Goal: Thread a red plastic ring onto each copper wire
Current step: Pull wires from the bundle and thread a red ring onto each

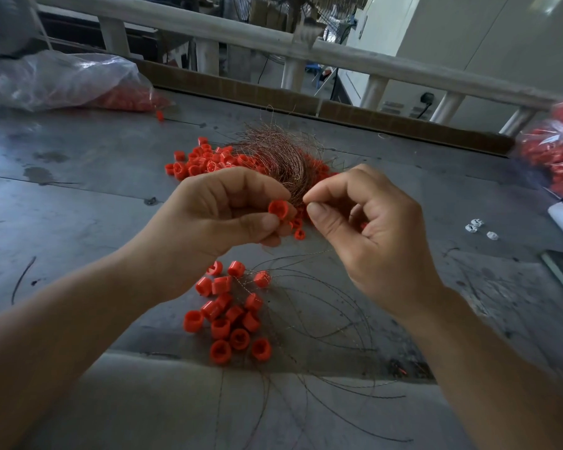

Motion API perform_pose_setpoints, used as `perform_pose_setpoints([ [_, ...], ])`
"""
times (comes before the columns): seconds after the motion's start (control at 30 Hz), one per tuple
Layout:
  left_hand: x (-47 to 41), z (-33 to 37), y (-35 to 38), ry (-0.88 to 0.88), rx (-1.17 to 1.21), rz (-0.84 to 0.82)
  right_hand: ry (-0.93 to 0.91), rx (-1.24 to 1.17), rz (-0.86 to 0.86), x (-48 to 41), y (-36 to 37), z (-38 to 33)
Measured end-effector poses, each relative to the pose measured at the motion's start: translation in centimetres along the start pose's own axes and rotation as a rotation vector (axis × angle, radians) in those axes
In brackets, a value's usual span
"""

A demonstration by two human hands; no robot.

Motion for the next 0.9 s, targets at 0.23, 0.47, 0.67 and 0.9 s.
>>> perform_pose_setpoints([
  [0.23,0.09,0.09,0.11,-0.005,-0.006,-0.023,0.029,-0.021,-0.060,0.10,0.31,0.11],
  [0.47,0.27,0.28,0.15,0.001,0.006,-0.028,0.047,-0.005,-0.059,0.25,0.49,-0.15],
  [0.67,0.28,0.33,-0.15,0.011,-0.028,-0.034,0.072,-0.003,-0.060,0.28,0.57,-0.27],
  [0.9,0.31,0.33,-0.13,0.018,-0.025,-0.049,0.082,-0.020,-0.069,0.36,0.49,-0.49],
])
Point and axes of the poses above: each hand's wrist, its own x-axis away from the middle knuckle, its own y-axis out of the palm, z = x × y, the point moved 2 cm from there along -x, towards the middle knuckle, and after that the axes turned 14 degrees about y, right-handed, at the moved point
